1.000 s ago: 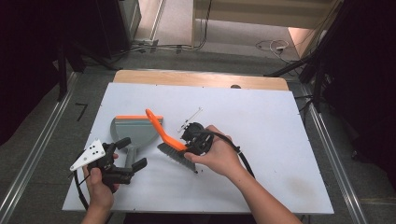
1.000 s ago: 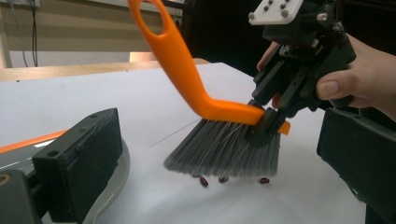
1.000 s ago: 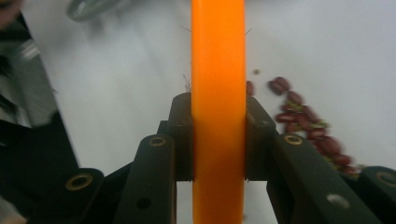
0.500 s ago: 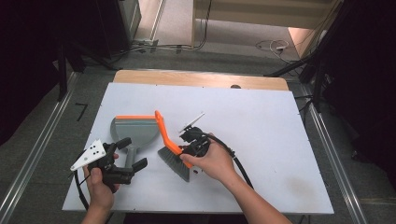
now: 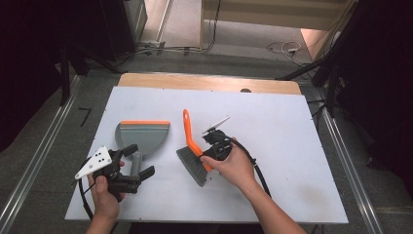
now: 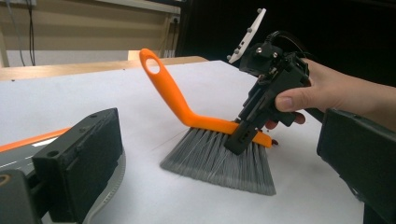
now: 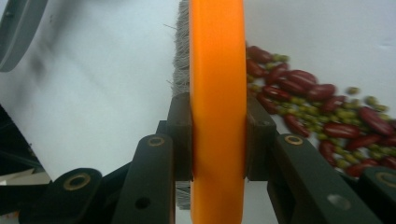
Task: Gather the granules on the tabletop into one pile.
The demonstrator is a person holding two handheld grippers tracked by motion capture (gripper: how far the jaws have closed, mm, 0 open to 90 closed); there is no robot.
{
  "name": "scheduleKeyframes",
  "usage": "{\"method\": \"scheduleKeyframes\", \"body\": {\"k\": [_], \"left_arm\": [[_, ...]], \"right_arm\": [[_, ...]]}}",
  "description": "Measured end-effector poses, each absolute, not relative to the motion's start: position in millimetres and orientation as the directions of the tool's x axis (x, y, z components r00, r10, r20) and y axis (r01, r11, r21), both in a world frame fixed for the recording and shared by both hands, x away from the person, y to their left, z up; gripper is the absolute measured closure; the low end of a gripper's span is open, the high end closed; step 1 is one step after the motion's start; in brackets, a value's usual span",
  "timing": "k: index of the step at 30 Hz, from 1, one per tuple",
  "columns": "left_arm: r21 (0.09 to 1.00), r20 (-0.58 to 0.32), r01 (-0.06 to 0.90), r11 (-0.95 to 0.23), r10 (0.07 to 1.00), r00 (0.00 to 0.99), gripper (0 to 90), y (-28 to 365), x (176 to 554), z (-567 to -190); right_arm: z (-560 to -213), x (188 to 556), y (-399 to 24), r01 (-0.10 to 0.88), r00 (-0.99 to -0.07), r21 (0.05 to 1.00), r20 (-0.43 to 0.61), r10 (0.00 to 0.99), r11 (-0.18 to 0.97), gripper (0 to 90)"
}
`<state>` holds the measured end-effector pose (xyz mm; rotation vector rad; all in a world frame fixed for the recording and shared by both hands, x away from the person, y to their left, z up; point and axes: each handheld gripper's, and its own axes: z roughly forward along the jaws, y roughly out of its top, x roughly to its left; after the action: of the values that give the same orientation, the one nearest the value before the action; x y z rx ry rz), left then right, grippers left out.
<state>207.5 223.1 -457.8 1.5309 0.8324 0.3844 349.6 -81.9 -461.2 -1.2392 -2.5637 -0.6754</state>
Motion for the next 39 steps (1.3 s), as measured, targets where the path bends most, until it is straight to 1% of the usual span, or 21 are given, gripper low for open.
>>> {"method": "scheduleKeyframes", "body": {"k": [16, 39], "left_arm": [[0.96, -0.23, 0.276, 0.046, 0.695, 0.681, 1.3, 221, 208, -458], [0.96, -0.227, 0.277, 0.042, 0.695, 0.683, 1.3, 220, 208, -458]], "right_arm": [[-460, 357, -121, 0.837, -0.544, 0.305, 0.369, 0.753, 0.455, 67.9], [-459, 368, -158, 0.859, -0.503, 0.303, 0.352, 0.789, 0.412, 67.9]]}}
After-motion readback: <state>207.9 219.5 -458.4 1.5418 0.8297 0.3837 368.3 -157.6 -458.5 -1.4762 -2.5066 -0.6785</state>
